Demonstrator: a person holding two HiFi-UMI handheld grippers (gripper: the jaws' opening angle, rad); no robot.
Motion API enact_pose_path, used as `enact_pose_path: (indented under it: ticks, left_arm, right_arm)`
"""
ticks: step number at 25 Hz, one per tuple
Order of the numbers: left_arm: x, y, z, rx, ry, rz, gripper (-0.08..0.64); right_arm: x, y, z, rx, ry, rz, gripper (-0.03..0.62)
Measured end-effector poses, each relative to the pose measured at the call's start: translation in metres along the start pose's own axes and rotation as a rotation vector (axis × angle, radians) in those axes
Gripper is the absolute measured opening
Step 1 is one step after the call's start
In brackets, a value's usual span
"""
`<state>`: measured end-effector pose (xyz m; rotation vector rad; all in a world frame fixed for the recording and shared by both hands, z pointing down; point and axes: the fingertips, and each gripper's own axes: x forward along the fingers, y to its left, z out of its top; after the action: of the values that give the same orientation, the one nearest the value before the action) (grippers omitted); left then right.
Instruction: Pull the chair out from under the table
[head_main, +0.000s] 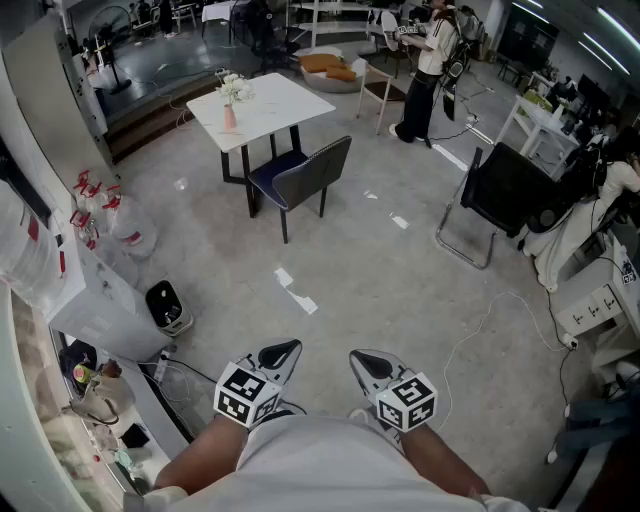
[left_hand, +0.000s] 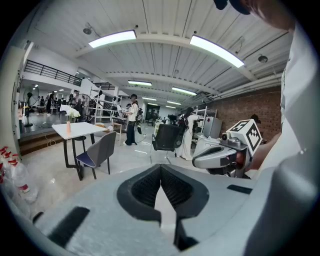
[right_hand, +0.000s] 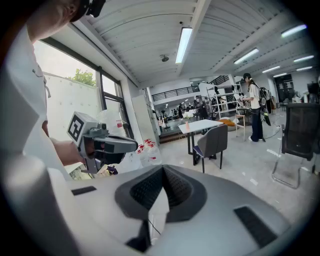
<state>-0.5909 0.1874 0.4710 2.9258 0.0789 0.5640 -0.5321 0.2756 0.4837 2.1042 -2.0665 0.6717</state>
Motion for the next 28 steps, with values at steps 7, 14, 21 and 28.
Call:
enact_pose_path:
  ticks: [7,14,21,28]
  left_arm:
    - [-0.001,0.003,0.004,0.008,-0.012,0.000,0.002]
    - [-0.015,0.018,0.003,0.016,-0.011,-0.012,0.002]
    - [-0.036,0.040,-0.007,0.005,-0.013,-0.028,0.002]
    - [-0.042,0.058,-0.033,-0.010,0.041,-0.066,0.002]
  right_arm:
    - [0.005,0.004,0.006,0.005,-0.006,0.019,0.003]
    - [0.022,0.018,0.012,-0.016,0.000,0.013,0.003]
    - [0.046,0.043,0.004,-0.025,0.018,-0.035,0.006]
    - [0.052,0.049,-0.009,0.043,0.038,-0.094,0.006]
